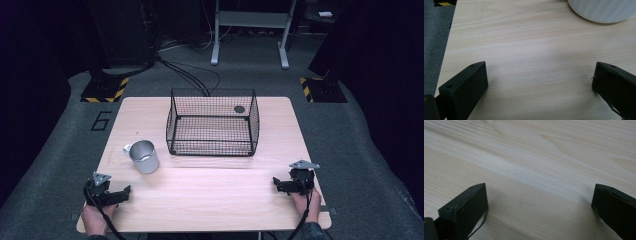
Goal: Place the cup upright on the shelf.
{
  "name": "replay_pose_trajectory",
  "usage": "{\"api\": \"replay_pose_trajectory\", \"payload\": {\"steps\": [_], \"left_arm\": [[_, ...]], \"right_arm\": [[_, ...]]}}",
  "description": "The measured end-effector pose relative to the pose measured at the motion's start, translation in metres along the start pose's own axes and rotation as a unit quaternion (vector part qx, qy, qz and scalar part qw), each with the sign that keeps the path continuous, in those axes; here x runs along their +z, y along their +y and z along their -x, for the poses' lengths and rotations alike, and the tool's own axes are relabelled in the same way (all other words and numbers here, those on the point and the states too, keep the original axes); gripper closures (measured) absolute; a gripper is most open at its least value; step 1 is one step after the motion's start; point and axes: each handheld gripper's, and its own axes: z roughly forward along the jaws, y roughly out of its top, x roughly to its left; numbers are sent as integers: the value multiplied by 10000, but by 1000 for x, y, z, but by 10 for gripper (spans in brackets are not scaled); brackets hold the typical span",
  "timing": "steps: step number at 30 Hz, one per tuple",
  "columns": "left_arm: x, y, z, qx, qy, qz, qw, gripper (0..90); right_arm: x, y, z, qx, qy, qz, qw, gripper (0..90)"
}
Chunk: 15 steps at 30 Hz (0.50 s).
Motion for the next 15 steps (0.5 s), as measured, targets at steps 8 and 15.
{"api": "replay_pose_trajectory", "payload": {"steps": [8, 15], "left_arm": [[1, 0, 0, -10, -12, 16, 10000, 0], [-2, -1, -2, -79, -201, 106, 9997, 0]], "right_arm": [[1, 1, 0, -62, 9, -2, 10000, 0], [2, 2, -1, 1, 7, 10, 10000, 0]]}}
